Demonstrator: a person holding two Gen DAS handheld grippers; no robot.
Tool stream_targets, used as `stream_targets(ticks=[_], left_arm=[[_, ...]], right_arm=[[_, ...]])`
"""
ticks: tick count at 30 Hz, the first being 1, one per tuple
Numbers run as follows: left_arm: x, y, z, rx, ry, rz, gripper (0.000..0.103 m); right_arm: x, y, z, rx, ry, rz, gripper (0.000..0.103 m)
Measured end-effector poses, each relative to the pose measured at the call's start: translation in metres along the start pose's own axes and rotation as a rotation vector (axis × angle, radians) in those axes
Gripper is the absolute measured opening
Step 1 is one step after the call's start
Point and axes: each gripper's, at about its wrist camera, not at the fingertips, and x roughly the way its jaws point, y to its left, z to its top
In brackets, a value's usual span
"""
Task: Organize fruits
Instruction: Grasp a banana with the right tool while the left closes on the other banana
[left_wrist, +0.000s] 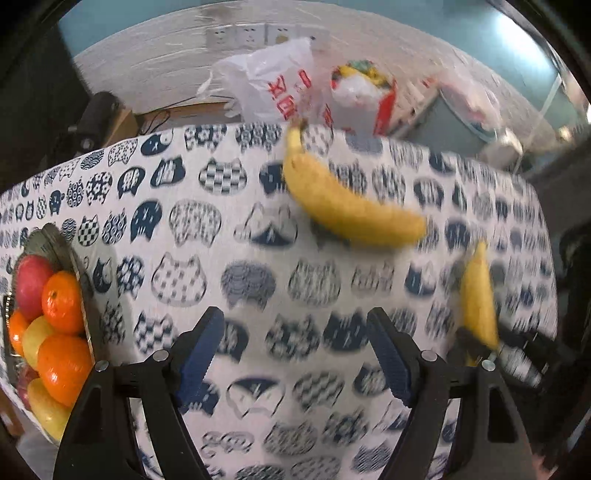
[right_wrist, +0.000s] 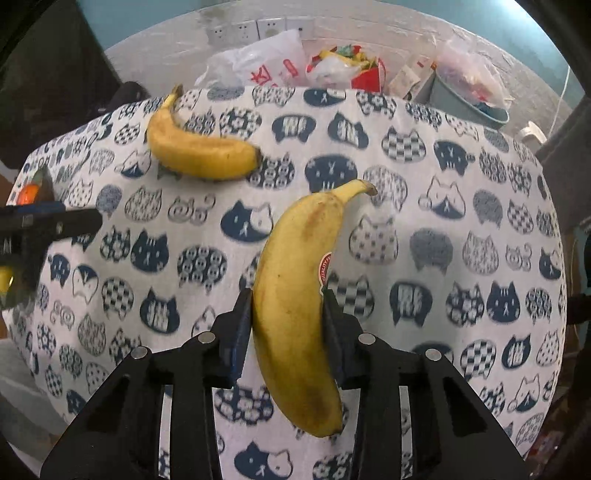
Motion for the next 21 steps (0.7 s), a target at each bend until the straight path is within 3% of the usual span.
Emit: stream_targets(ticks=[5,16,21], left_arm=[[0.006,-0.003,0.028,-0.102,-0.02,-0.034,0.087],[0.04,-0.006,0.058,-0.33,0.014,-0.087,0.087],[0.052,-0.011,0.063,-0.325,0.025,-0.071,0.087]], right_arm=[[0.0,-0.012,0.025,0.004,-0.015,-0.005,0.035],[0.013,-0.015,0.033,0.018,-0.013,0.003,0.035],[0.017,-0.02,0.038,0.007,-0.012,-0.001,0.035]])
